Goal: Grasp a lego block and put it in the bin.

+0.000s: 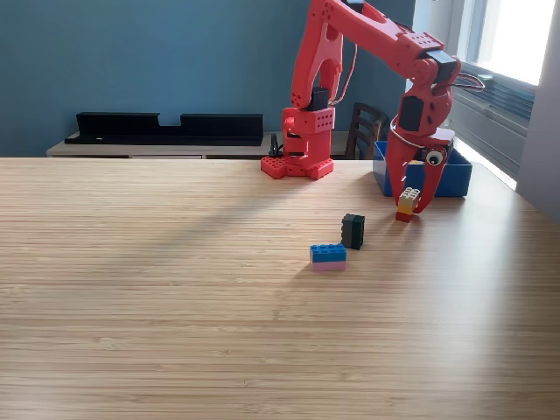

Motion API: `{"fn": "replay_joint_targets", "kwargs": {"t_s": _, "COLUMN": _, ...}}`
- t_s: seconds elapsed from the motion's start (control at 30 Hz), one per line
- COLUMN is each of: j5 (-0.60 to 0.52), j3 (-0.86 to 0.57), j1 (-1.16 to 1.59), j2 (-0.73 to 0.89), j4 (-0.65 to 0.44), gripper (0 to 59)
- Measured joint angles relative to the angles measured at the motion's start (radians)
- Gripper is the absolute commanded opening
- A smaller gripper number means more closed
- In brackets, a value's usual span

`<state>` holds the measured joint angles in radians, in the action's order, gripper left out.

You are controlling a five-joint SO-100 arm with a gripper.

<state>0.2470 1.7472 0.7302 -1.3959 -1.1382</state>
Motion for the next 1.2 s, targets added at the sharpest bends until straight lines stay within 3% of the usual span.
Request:
{"fn": "replay_joint_targets", "kwargs": {"t_s": 0.33, "j5": -0.210, "j3": -0.163, "j1": -0.009, "j2": 0.000, "j4": -0.278, "gripper": 0.0}}
{"fn": "replay_joint_targets", "kwargs": {"t_s": 0.7, "j5": -0.201, "j3": -0.179, "j1": 0.094, "j2": 0.000, "j4": -0.402, "gripper": 0.0}}
{"fn": "replay_joint_targets", "kwargs": {"t_s": 0.83, "j5": -0.164, "j3": -0.295, "j1": 0.091, "j2": 0.000, "j4": -0.480, "gripper": 0.0}}
{"fn": "replay_joint_targets", "kwargs": {"t_s": 1.03, "j5": -0.149, "j3": -0.600, "j1": 0.117, "j2": 0.000, "j4": -0.592, "gripper": 0.0}}
{"fn": "replay_joint_targets", "kwargs": {"t_s": 1.2, "j5": -0.170, "j3": -0.664, "j1": 0.245, "j2": 0.000, "j4": -0.594, "gripper": 0.0}}
